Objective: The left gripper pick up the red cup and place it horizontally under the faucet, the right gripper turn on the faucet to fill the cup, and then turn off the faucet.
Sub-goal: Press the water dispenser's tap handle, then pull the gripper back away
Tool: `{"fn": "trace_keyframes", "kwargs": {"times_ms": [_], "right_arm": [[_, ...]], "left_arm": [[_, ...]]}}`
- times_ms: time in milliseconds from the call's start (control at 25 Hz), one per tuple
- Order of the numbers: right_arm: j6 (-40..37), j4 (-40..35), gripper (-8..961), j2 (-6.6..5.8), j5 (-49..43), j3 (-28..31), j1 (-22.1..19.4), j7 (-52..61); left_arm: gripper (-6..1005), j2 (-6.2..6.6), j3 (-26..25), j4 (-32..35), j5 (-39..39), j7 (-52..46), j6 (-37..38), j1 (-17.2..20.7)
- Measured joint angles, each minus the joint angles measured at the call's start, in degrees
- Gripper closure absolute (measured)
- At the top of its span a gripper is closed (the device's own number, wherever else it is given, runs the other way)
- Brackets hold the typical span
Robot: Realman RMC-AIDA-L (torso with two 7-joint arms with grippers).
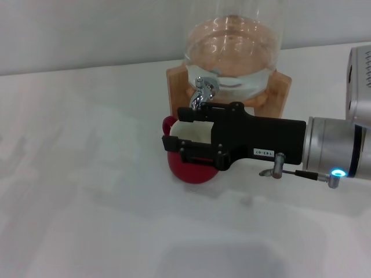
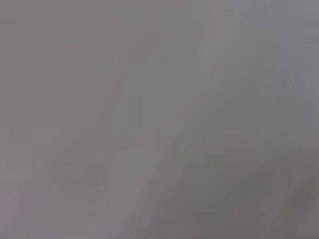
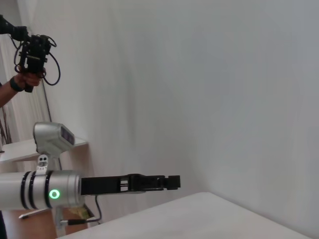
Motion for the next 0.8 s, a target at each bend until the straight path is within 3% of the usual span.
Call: {"fn": "trace_keyframes", "kwargs": {"times_ms": [800], "right_arm": [[-6.3, 0.2, 322, 0.0, -0.7, -1.2, -0.5, -0.9]], "left_arm": [[371, 0.0, 0.0, 0.0, 0.0, 0.0, -0.1, 0.1]]}}
